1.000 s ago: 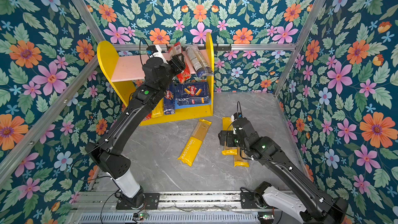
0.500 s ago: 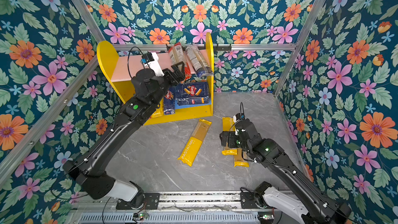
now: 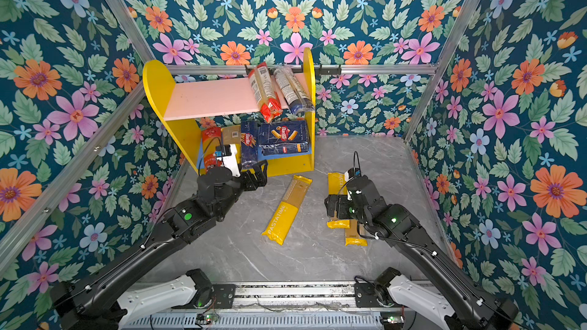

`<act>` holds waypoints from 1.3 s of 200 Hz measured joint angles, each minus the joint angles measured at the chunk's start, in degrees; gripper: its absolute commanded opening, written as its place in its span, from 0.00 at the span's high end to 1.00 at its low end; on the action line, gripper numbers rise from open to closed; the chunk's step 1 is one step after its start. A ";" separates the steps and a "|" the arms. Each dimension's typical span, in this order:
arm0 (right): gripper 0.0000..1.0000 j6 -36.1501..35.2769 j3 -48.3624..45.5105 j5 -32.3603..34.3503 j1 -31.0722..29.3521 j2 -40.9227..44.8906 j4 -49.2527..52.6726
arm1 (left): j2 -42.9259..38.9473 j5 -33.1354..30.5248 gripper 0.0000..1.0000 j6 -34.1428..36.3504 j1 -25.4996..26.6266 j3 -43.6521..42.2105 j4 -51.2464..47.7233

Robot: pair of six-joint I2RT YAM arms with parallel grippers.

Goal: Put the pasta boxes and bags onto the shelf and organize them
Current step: 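Draw the left gripper back while the right gripper shifts over the yellow bags, then lower the left gripper toward the lone yellow bag while the right gripper hovers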

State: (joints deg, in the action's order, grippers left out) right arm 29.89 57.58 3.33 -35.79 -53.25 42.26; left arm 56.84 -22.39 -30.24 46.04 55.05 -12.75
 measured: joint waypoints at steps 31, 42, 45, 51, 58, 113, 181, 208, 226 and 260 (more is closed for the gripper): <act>0.01 0.63 0.00 -0.20 0.02 0.02 0.20 | -5.73 0.00 0.00 -1.31 1.18 -12.28 -1.31; 0.01 1.33 -0.07 -0.28 0.02 0.09 0.31 | -7.69 0.13 0.00 -1.57 1.44 -15.72 -1.36; 0.01 1.46 -0.13 -0.37 0.00 0.11 0.28 | -8.13 0.15 0.00 -1.66 1.51 -16.39 -1.42; 0.01 1.46 -0.28 -0.61 0.00 0.13 0.28 | -9.18 0.17 0.00 -2.12 1.68 -17.79 -1.40; 0.01 1.51 -0.48 -1.09 0.00 0.11 0.33 | -10.25 0.26 0.00 -2.51 1.77 -19.26 -1.07; 0.01 4.44 -3.67 -3.19 -2.12 -0.76 -0.28 | -14.01 1.99 0.00 -4.09 2.51 -27.67 -0.24; 0.01 7.23 -4.28 -4.70 -7.30 -6.01 -3.82 | -12.48 4.39 0.00 -5.35 4.28 -32.48 2.47; 0.01 7.63 -4.20 -4.90 -7.56 -7.32 -5.25 | -13.22 4.57 0.00 -5.38 4.63 -34.27 3.45; 0.01 8.02 -4.07 -5.70 -7.65 -8.09 -5.66 | -13.99 4.55 0.00 -5.55 4.79 -35.56 3.80; 0.01 8.87 -3.39 -5.73 -7.93 -10.47 -6.10 | -14.34 4.55 0.00 -5.55 5.14 -36.81 3.98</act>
State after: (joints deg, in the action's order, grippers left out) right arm 38.76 54.19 -2.39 -43.72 -63.72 36.16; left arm 42.50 -17.85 -35.79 51.18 18.24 -8.78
